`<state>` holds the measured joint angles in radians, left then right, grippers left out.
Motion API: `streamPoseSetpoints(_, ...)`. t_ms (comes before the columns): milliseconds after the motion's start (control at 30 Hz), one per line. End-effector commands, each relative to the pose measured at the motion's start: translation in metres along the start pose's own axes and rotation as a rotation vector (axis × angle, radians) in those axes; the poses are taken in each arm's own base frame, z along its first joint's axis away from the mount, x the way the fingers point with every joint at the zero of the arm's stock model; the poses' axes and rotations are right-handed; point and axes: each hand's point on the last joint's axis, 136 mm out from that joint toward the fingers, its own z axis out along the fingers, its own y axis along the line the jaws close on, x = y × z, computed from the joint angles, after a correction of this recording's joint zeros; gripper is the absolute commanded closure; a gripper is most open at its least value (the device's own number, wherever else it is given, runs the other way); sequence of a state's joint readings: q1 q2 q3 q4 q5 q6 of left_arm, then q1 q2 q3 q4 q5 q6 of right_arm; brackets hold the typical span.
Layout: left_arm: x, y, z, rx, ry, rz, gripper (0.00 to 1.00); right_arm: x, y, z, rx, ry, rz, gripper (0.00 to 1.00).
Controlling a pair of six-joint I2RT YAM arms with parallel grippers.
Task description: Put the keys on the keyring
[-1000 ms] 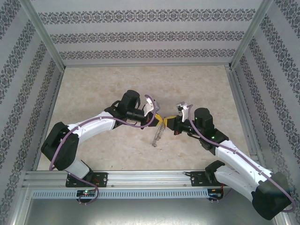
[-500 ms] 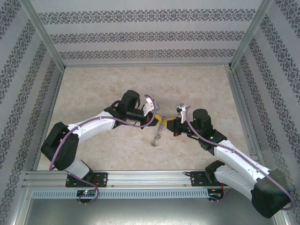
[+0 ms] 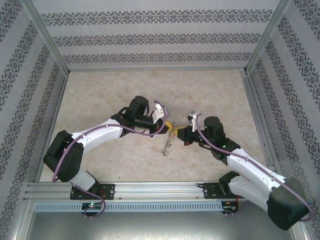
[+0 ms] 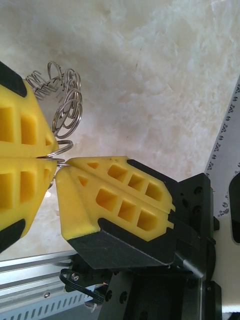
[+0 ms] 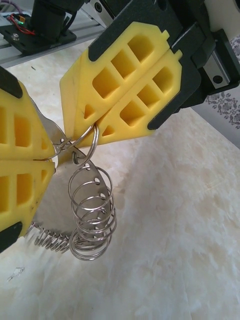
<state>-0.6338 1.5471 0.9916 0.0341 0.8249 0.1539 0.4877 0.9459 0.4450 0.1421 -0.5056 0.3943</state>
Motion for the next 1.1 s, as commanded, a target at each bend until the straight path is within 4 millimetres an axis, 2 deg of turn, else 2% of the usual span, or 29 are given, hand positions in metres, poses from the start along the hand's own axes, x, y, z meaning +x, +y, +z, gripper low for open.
streamPoseSetpoints(0,-0.027,-0.01,-0.007,0.023,-0.069,0.089,1.0,0.027,-0.055,-0.006,0.233,0.043,0.099,1.0)
streamPoseSetpoints(300,-0.003,0.009,0.002,-0.049,0.012,0.044,1.0,0.032,-0.066,-0.007,0.268,0.06,0.147,1.0)
streamPoseSetpoints(533,-0.002,0.014,0.006,-0.063,-0.002,0.033,1.0,0.032,-0.063,-0.004,0.241,0.061,0.151,1.0)
streamPoseSetpoints(633,-0.003,0.014,0.005,-0.061,-0.007,0.034,1.0,0.02,-0.055,-0.007,0.22,0.022,0.143,1.0)
streamPoseSetpoints(767,-0.005,0.011,0.005,-0.046,-0.013,0.038,1.0,-0.007,-0.035,-0.016,0.139,-0.066,0.1,0.78)
streamPoseSetpoints(833,-0.005,0.011,0.006,-0.036,-0.012,0.034,1.0,-0.017,-0.025,-0.019,0.092,-0.106,0.073,0.7)
streamPoseSetpoints(1067,-0.006,0.003,0.008,0.017,-0.012,0.032,1.0,-0.028,-0.004,-0.018,-0.062,-0.14,0.009,0.68)
